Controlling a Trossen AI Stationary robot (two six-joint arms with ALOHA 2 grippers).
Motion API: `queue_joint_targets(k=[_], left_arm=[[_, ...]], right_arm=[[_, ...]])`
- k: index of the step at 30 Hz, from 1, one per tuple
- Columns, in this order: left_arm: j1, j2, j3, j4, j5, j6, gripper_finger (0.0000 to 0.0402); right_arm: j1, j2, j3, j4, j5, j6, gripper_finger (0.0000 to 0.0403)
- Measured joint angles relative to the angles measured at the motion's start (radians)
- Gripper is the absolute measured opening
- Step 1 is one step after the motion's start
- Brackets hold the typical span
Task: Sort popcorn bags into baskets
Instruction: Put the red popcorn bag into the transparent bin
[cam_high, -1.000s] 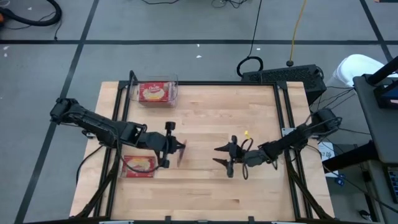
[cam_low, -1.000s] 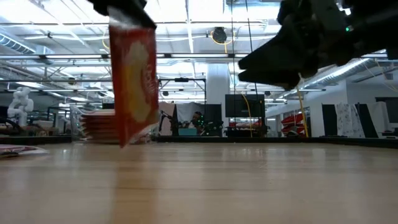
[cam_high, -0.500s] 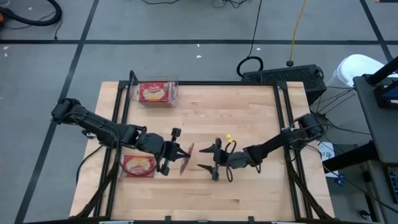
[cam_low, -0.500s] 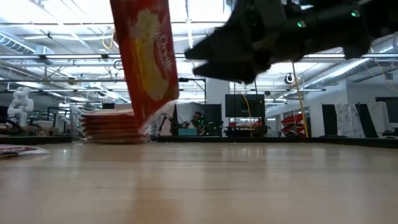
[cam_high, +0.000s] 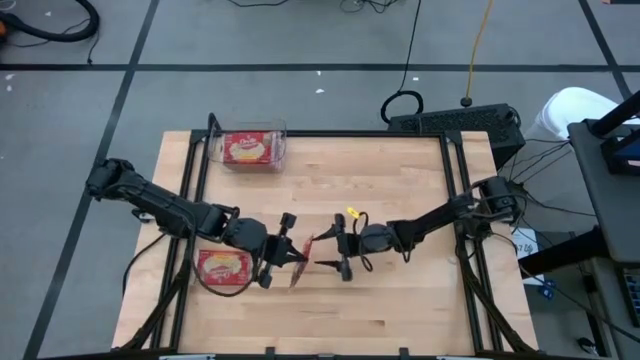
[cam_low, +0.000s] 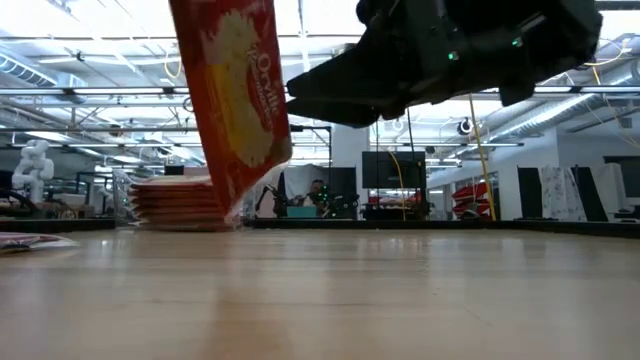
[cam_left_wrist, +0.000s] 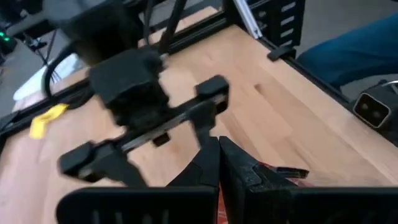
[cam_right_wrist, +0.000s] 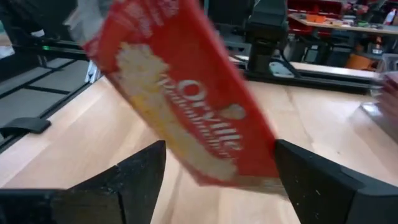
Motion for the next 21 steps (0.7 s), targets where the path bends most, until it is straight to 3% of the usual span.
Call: queue_joint_targets(k=[4,12,17,21], left_arm=[[0.001,0.012,0.003,0.045,0.015,0.011,0.0004],[0.002,0.013,0.000,0.062,0.028,0.044,0.0005],[0.005,0.013,0.000,0.078,0.028,0.066,0.0004],[0.014,0.013,0.000,0.072,0.028,0.065,0.0003]], right_arm=[[-0.038,0.000,0.000,0.002,-0.030,-0.027,0.0292],[-0.066,0.011,0.000,0.008,-0.302,-0.062,0.0277],[-0.059,0.055,0.000,0.020,-0.348,-0.051,0.0237],[-0.051,0.086,0.000,0.044,-0.349,-0.051,0.0177]])
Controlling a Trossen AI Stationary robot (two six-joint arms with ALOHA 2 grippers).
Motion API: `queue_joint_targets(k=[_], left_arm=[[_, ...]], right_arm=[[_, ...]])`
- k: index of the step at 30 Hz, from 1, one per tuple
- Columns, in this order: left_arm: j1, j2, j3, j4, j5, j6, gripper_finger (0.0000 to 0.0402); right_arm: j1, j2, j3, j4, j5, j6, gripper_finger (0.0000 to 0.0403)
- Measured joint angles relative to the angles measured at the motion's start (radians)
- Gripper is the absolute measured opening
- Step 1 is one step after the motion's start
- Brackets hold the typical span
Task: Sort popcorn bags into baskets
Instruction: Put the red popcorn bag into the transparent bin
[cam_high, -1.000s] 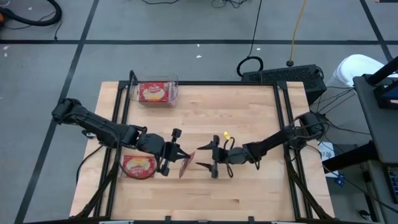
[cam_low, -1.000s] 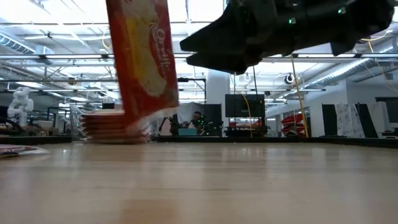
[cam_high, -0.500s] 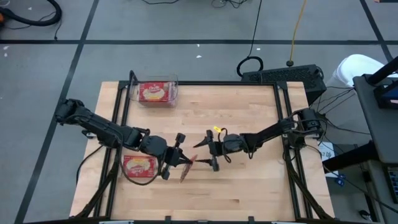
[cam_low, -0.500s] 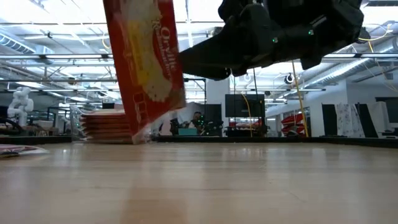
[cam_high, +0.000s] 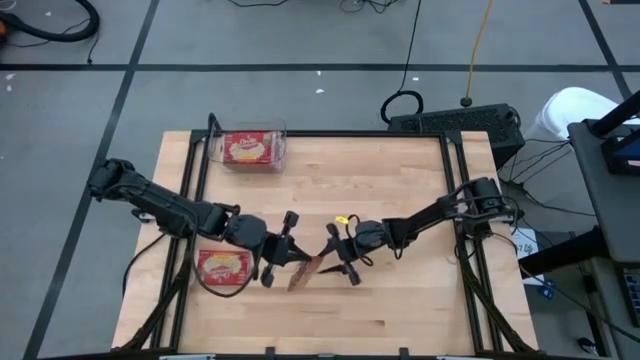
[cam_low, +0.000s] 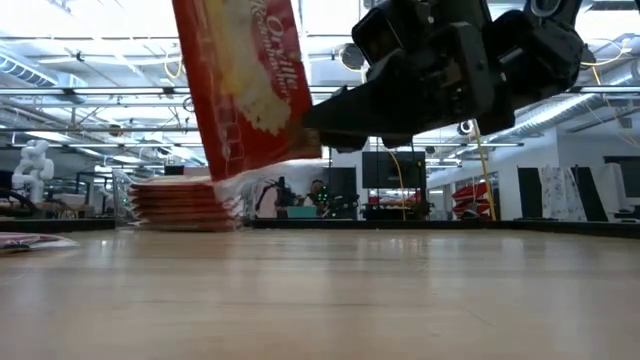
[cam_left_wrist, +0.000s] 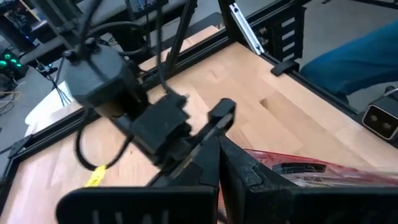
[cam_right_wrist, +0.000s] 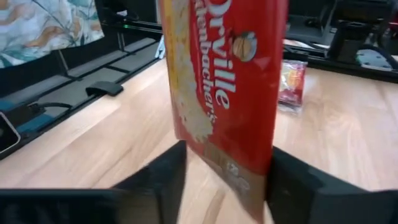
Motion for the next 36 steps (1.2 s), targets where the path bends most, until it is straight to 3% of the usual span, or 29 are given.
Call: queue_joint_targets(k=[9,15,19,27,31,36], left_arm=[[0.003,-0.001,0.000,-0.041,0.000,-0.015,0.0008],[0.008,-0.002,0.000,-0.103,-0.039,-0.218,0.0009],[0.017,-0.002,0.000,-0.166,-0.054,-0.374,0.0020],[0.017,-0.018,0.007,-0.223,-0.167,-0.513,0.0133],[0.028,-0.017,0.069,-0.222,-0.236,-0.518,0.0192],[0.059,0.004,0.181,-0.221,-0.239,-0.474,0.0240]], right_arm=[[0.006,0.019,0.000,0.019,-0.001,0.043,0.0017],[0.005,0.009,0.000,-0.072,0.008,0.157,0.0027],[0.006,-0.031,0.000,-0.223,0.102,0.218,0.0019],[0.026,-0.212,-0.001,-0.537,0.220,0.321,0.0015],[0.026,-0.335,0.014,-0.723,0.270,0.361,0.0015],[0.025,-0.431,0.105,-1.013,0.333,0.378,0.0014]])
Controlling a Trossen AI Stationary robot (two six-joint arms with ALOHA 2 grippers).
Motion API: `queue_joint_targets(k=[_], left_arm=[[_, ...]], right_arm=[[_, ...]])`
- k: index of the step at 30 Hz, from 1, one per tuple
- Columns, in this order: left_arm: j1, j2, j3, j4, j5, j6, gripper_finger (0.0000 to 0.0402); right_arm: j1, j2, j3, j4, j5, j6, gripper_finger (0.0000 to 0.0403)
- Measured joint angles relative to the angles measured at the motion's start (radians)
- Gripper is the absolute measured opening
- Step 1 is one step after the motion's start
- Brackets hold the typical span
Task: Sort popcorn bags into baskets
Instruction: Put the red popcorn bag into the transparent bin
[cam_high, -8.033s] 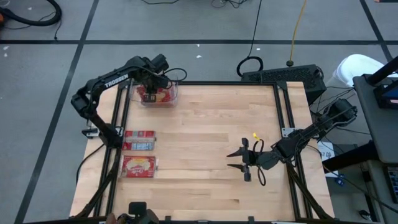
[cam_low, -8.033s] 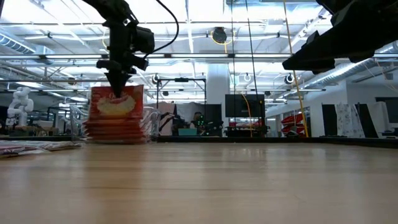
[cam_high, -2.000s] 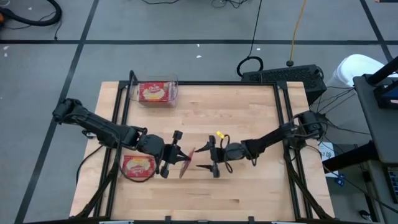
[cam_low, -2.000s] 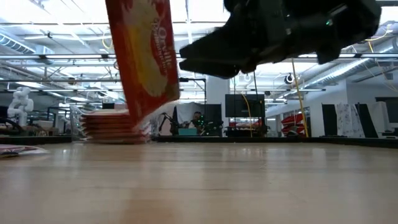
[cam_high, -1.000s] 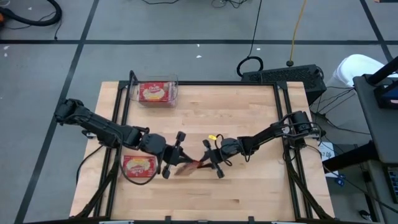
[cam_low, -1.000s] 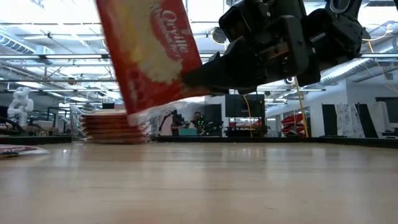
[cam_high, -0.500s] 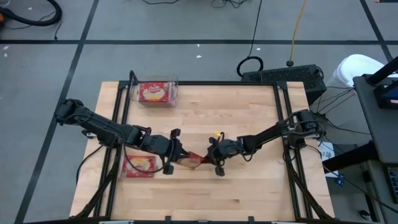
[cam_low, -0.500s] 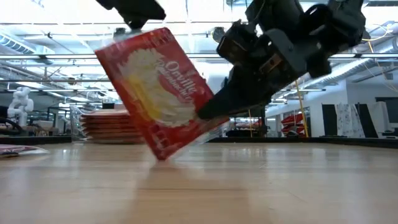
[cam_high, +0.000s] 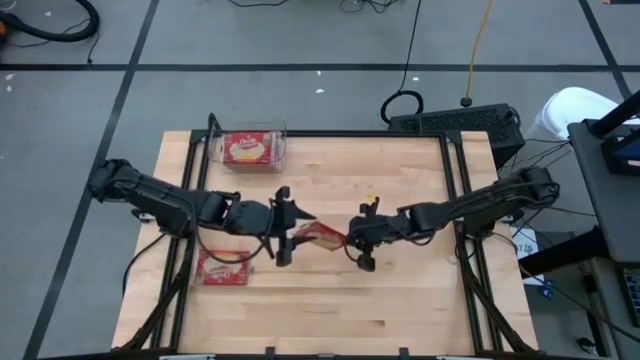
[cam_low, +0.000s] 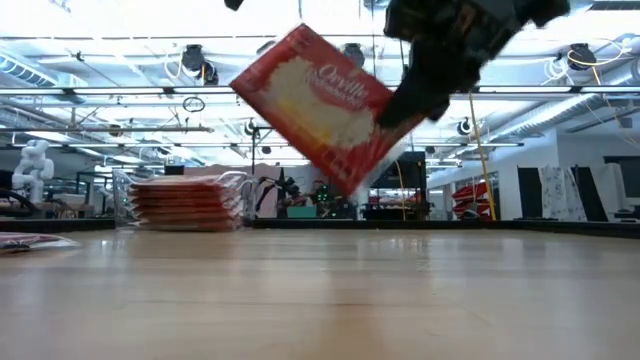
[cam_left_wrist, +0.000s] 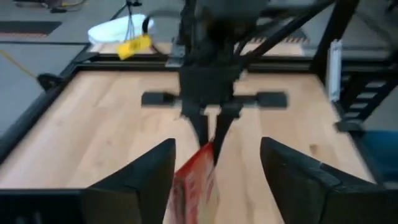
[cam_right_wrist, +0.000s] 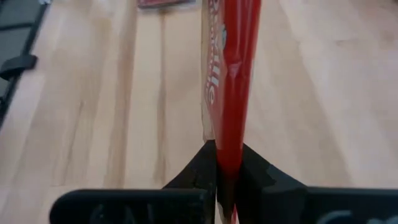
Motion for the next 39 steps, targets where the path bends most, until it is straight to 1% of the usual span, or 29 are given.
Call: queue_joint_targets(k=[3,7,11,17,22,26,28,33,35,39], left_arm=[[0.018,0.030,0.058,-0.049,0.000,0.038,0.0251],[0.046,0.079,0.115,-0.083,0.031,0.066,0.0250],[0.075,0.131,0.122,-0.090,0.096,0.071,0.0243],[0.113,0.187,0.124,-0.084,0.149,0.069,0.0242],[0.166,0.227,0.147,-0.090,0.216,0.053,0.0241],[0.185,0.309,0.235,-0.165,0.246,0.076,0.0241],[0.186,0.356,0.283,-0.242,0.252,0.088,0.0241],[0.187,0.461,0.374,-0.298,0.255,0.112,0.0241],[0.187,0.484,0.388,-0.309,0.255,0.118,0.0241],[0.187,0.486,0.386,-0.322,0.254,0.118,0.0238]], right_arm=[[-0.001,-0.015,0.087,-0.181,0.023,-0.009,0.0014],[-0.001,0.000,0.202,-0.385,0.039,-0.015,0.0014],[-0.002,0.016,0.267,-0.507,0.039,-0.018,0.0014],[-0.002,0.016,0.273,-0.615,0.039,-0.007,0.0014],[-0.006,0.050,0.273,-0.632,0.038,-0.003,0.0014],[-0.015,0.080,0.273,-0.626,0.037,-0.014,0.0015],[-0.019,0.092,0.272,-0.626,0.038,-0.014,0.0015],[-0.020,0.093,0.272,-0.622,0.038,-0.014,0.0015],[-0.020,0.094,0.272,-0.627,0.038,-0.014,0.0015],[-0.020,0.093,0.272,-0.634,0.038,-0.014,0.0015]])
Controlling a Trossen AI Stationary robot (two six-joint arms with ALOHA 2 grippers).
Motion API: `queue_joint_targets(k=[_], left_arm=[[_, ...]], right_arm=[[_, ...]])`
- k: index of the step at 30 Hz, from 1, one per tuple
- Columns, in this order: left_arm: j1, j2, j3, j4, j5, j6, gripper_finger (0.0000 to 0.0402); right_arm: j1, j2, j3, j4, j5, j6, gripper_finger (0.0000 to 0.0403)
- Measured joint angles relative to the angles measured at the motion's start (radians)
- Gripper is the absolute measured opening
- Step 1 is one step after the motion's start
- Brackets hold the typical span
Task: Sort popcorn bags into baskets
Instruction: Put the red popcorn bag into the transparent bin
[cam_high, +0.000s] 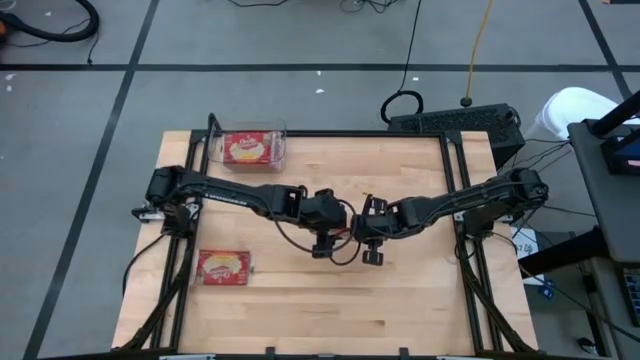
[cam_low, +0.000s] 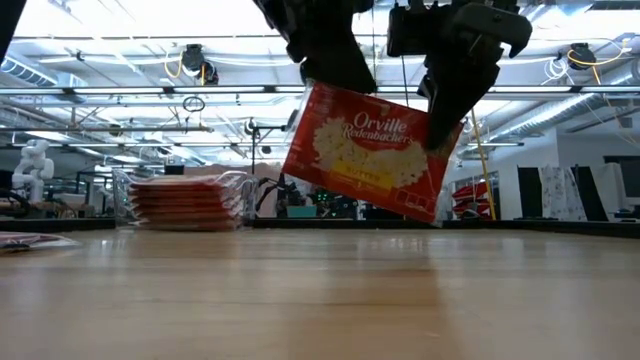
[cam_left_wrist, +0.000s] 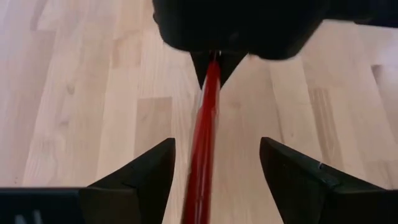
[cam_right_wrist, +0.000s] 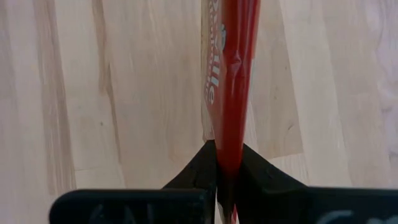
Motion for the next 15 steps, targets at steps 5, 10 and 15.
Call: queue_joint_targets(k=[5,10,15], left_arm=[[0.000,0.000,-0.002,-0.050,-0.010,0.012,0.0197],[0.003,0.000,-0.002,-0.081,-0.018,0.018,0.0133],[-0.003,0.000,-0.002,-0.093,-0.018,0.066,0.0055]], right_arm=[[0.000,0.000,-0.006,0.010,0.003,0.000,0.0015],[0.000,0.000,-0.006,0.033,0.006,-0.003,0.0015],[0.000,0.000,-0.006,0.046,0.006,-0.009,0.0015]])
